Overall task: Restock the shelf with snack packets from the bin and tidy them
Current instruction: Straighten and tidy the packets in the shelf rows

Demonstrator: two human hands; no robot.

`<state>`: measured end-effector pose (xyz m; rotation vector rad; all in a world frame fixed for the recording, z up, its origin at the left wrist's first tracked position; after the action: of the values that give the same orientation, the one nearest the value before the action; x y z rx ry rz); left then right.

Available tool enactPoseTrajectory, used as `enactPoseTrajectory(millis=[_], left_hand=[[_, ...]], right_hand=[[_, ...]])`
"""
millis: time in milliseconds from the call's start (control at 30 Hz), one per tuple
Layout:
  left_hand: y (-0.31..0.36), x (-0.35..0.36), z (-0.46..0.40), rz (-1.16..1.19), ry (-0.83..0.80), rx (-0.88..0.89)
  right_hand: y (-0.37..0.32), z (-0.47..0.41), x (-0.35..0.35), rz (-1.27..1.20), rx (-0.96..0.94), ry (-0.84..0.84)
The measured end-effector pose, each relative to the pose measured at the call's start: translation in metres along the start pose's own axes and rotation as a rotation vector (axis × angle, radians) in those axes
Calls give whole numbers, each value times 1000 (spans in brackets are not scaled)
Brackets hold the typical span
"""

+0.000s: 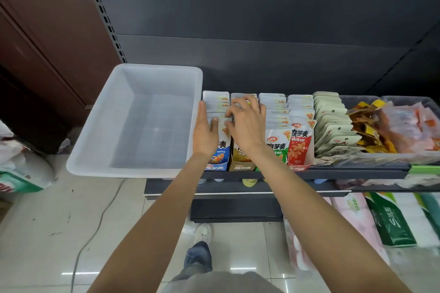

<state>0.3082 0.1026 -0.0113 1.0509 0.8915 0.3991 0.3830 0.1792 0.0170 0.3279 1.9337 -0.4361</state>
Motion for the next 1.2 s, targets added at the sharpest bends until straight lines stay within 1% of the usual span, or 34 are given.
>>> enactPoseTrajectory(millis=[67,133,167,300,367,467,600,900,1000,1067,1200], left_hand=[[-3,0,-7,-14,-7,-7],[-6,2,-10,-13,-11,-11],[-6,2,-11,-10,-13,-18],[-6,3,-16,2,-36,-19],[-3,1,-18,1,-61,-9],[0,-3,-18,28,-80,6],[-3,-5,-13,79,-99,-8],[-1,-4,-8,75,-86,-42],[2,-7,-7,145,-73,-77],[2,-12,-8,203,-49,-106],[7,-24,-4,327,14,-119]], right_hand=[[4,-13,-2,-44,61,-67],[8,-23,-4,-63,86,-138],[9,-25,-5,-63,83,-146],[12,-16,-4,-75,-2,-39],[13,-7,-1,-77,-45,-12],[11,3,6,3,-142,-79],[12,5,6,35,-195,-157],[13,4,1,-18,-204,-205],[12,4,-1,-98,-189,-163],[11,5,-4,-202,-149,-82],[7,12,-12,-377,0,120]])
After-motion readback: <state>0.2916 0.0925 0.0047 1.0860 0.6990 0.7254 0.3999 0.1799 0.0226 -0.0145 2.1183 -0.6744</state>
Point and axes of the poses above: each hand's wrist, its own z-axis away from the middle knuckle, its own x-axis out of the palm, y = z × x, the point moved 1 cm from there along -z, towards the middle knuckle, and after that the axes turned 14 degrees about -x, right-handed, at the moved point
